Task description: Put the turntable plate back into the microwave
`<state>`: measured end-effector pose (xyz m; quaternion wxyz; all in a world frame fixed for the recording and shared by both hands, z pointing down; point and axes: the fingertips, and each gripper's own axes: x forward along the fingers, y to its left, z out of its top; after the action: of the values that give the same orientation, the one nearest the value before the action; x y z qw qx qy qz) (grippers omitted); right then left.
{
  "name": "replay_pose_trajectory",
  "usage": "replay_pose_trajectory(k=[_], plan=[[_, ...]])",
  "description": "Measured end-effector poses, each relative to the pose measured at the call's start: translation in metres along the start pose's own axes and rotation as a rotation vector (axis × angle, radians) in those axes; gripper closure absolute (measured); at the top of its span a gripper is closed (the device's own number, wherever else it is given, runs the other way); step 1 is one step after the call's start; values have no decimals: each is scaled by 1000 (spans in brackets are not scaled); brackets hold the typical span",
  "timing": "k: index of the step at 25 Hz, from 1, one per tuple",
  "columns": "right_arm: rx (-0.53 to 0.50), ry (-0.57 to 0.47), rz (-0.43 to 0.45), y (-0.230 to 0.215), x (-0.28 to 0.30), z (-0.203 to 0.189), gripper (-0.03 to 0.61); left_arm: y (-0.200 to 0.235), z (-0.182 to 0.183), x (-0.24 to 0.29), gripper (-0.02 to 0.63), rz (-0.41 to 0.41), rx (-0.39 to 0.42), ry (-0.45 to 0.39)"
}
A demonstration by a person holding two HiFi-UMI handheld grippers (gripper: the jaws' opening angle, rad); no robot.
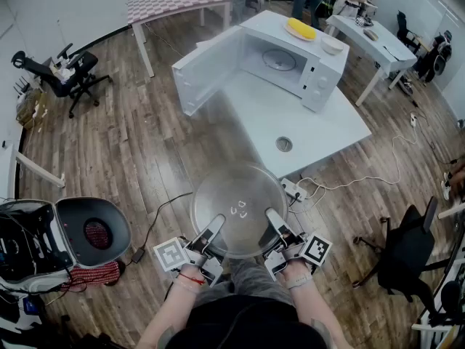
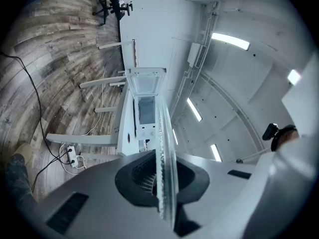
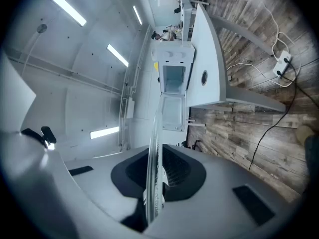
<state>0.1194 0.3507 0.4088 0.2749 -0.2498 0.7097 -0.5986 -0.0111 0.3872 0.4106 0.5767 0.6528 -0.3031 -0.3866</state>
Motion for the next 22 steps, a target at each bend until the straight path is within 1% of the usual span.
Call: replay_pose_trajectory(k=[8,15,16,18,19,20,22], plan=[[-1,-11,-4,-3,8,15,538,2,7,18,583,-10,5,17],[18,-10,-8,-8,24,16,537,7,21,21,583,4,-15,5],[21,-9,-8,-9,27,17,537,10,23,20,583,8,-36,-3],[24,-9,-11,-11,33,18,537,22,26,19,583,19,-109,-25],[25,-11,-13,-11,35,20,537,26,28,19,583,23,-132,-32],[26,-12,-15,-13,38,22,537,25,31,23,583,22,-121,-28],[22,-12,-19,-15,43,27,537,14,37,34,583,11,-38,-3]])
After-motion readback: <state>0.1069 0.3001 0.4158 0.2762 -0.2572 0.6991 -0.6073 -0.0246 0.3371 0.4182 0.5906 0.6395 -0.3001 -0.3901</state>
